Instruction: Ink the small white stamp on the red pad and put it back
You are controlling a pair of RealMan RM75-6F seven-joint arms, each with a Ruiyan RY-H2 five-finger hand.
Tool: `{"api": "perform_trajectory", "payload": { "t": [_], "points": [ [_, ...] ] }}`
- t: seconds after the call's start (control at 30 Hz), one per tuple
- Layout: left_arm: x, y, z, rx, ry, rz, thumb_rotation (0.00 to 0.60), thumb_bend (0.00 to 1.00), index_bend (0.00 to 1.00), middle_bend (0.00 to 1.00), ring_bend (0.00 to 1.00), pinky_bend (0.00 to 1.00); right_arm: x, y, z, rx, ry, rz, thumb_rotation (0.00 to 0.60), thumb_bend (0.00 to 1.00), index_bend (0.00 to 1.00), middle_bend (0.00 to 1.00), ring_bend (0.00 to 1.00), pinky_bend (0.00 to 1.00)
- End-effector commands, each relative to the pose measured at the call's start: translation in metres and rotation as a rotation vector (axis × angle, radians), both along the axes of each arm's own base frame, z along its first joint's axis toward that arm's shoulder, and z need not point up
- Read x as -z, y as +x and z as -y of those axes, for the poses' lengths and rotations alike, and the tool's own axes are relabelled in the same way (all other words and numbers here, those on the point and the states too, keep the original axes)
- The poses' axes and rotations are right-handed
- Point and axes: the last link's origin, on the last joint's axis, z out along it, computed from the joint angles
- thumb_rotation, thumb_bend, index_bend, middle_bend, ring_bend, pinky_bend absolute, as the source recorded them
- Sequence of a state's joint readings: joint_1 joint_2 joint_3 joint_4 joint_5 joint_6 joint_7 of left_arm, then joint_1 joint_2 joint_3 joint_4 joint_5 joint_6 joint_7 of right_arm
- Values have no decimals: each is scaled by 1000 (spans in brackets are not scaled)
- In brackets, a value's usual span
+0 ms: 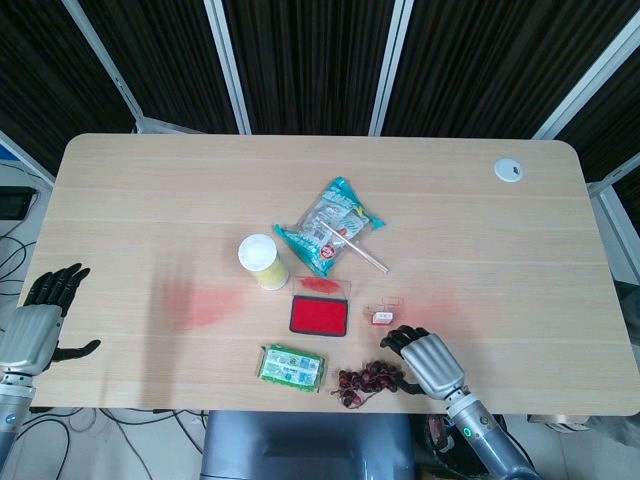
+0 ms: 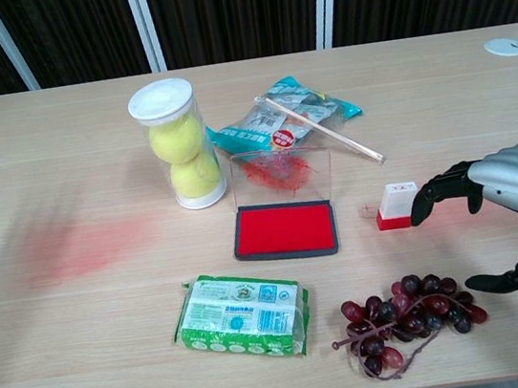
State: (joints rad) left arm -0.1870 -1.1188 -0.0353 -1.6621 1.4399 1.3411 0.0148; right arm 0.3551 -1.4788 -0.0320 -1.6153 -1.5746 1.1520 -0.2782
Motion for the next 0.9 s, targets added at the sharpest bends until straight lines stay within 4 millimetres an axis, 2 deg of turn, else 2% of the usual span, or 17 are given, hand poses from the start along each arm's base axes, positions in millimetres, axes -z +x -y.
{"api": "perform_trajectory", "payload": {
  "t": [0.03,0.5,0.9],
  "points": [
    [0,0,0,0,0,1,600,35,0,0,0,0,0,0,0,0,-3,1,600,288,345,316,256,385],
    [0,0,0,1,-1,-3,600,35,0,0,0,0,-2,-1,1,5,-7,-5,600,285,334,242,226,355],
    [0,0,0,2,-2,-1,600,35,1,0,0,0,-3,0,2,15,-5,-10,600,285,334,239,223,351]
  ]
}}
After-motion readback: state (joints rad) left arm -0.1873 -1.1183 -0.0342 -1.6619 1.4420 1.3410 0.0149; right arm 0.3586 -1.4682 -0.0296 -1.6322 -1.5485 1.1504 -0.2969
